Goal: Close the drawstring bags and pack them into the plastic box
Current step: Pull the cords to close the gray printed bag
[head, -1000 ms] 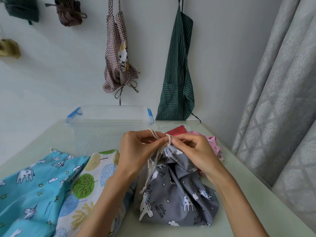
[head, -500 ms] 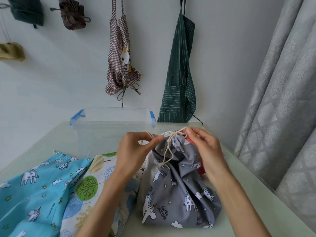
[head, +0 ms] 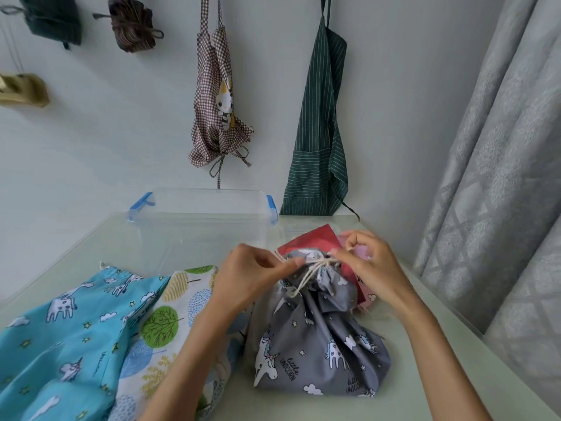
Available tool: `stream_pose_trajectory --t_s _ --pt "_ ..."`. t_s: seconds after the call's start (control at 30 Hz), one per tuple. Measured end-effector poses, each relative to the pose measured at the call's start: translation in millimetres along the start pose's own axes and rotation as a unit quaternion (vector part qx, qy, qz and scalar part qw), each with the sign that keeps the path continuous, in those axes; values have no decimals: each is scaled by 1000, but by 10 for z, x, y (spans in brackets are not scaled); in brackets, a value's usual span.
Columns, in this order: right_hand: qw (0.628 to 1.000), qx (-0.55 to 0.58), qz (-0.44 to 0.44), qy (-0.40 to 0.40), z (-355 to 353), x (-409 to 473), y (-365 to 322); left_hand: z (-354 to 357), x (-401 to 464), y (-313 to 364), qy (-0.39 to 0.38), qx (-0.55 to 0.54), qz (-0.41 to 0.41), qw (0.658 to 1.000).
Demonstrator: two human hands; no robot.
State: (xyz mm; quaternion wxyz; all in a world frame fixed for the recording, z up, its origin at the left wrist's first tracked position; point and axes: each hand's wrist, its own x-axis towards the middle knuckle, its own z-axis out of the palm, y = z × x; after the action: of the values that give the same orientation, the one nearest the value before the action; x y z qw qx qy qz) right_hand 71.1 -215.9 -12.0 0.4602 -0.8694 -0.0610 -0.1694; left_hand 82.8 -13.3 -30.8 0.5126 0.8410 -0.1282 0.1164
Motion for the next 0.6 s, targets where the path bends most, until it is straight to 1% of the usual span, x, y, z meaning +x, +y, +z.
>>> stream_pose_trajectory --t_s 0.07,0.1,0.13,0.17,0.2,0.23,0.3,0.33,0.37,0.4,0.43,0.47,0.5,0.53,0.6 --pt "992 41 42 -113 -18 -1 -1 -33 0 -22 72 30 -22 997" --pt "984 30 57 -168 -12 -7 32 -60 10 2 101 46 -13 994" --pt "975 4 62 -214 -3 -8 94 -87 37 28 105 59 11 993" --pt "967 -23 63 -244 6 -23 171 -109 55 98 75 72 38 994" --pt "964 -39 60 -257 22 -68 227 -115 92 145 18 95 63 993" --pt "967 -46 52 -246 29 -129 275 -107 141 170 -58 134 87 985" --pt "980 -76 17 -181 7 -292 345 -58 165 220 -210 239 120 940" --pt "984 -109 -8 -143 -16 -399 344 -23 144 222 -260 277 121 917" --pt "982 -145 -36 -113 -43 -500 355 8 109 218 -291 304 106 901" --pt "975 -188 -67 -94 -63 -596 342 35 60 209 -305 320 82 893" --pt "962 -240 -105 -78 -83 -656 335 55 8 204 -305 331 70 890" --pt "945 -292 -129 -75 -121 -740 341 88 -97 217 -294 347 75 887" --pt "932 -327 -133 -84 -127 -755 381 106 -164 221 -269 376 97 881" --pt "927 -339 -111 -117 -134 -790 430 124 -238 216 -232 407 126 874" --pt "929 -297 -36 -216 -166 -911 476 133 -399 209 -167 443 180 862"
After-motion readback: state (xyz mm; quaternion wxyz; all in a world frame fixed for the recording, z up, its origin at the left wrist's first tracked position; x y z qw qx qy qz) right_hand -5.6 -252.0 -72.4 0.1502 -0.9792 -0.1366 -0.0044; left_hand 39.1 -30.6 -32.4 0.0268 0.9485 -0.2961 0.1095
